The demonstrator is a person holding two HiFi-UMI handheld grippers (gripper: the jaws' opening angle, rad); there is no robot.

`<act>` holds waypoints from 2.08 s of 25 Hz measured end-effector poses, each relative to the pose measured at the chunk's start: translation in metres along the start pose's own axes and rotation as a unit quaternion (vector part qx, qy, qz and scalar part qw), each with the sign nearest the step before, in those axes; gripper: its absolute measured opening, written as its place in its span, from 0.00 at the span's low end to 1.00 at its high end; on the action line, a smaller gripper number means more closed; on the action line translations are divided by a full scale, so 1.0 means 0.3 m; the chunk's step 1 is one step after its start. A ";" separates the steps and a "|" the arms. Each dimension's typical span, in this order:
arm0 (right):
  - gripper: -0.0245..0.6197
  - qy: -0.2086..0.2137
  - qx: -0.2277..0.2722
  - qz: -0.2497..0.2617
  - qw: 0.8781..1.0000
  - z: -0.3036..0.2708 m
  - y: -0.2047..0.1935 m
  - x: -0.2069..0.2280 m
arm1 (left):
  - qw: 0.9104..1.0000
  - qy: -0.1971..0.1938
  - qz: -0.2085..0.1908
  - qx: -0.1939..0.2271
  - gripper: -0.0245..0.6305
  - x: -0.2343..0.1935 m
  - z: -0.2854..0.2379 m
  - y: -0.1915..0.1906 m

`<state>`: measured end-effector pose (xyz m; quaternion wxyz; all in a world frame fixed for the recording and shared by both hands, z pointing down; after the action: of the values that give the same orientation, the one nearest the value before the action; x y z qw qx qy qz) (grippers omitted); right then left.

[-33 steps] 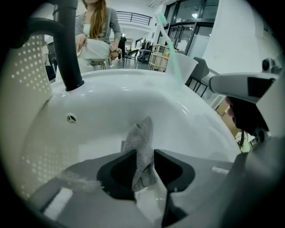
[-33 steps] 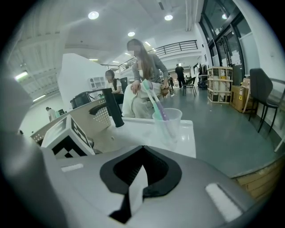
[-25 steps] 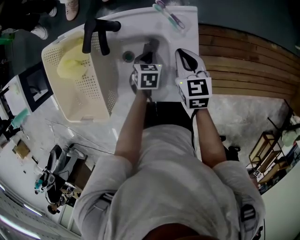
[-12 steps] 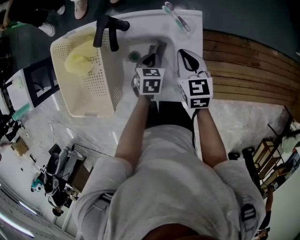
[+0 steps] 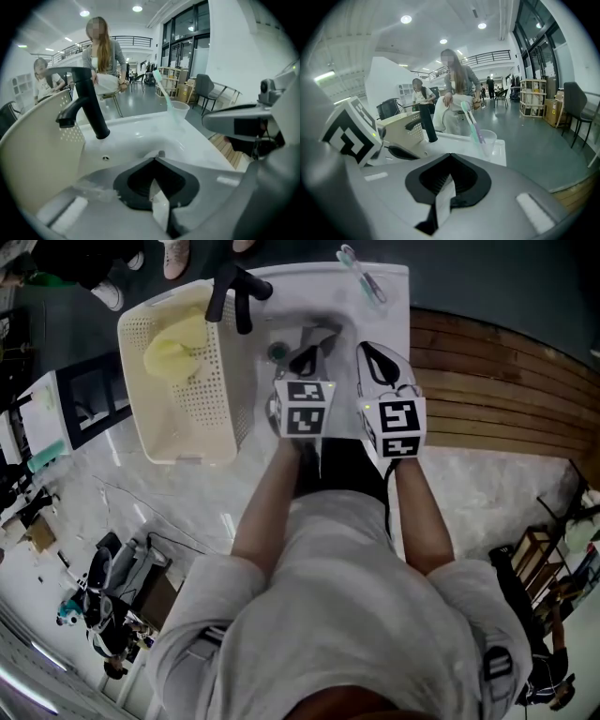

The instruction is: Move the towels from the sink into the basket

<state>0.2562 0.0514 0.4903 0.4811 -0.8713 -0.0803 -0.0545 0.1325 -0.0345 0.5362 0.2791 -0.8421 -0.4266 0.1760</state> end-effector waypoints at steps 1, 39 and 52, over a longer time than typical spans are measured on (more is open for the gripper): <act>0.05 0.000 0.003 0.001 1.000 0.006 0.005 -0.007 | 1.000 0.001 -0.001 0.005 0.07 0.001 0.014 0.007; 0.05 0.018 0.102 0.065 0.992 0.171 0.312 -0.228 | 0.980 0.036 -0.039 0.190 0.07 -0.025 0.529 0.321; 0.05 0.052 0.133 0.099 0.985 0.138 0.454 -0.372 | 0.966 0.079 -0.025 0.246 0.07 -0.155 0.709 0.364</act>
<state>0.1737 0.0053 0.3362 0.5995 -0.7990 0.0251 -0.0407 0.0597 -0.0570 0.3047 0.5147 -0.7477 -0.3681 0.2014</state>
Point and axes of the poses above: the fingertips, and each gripper's own axes: z backward along the fingers, x to its right, y out of its top, the point moved 9 cm from there along z, backward along the fingers
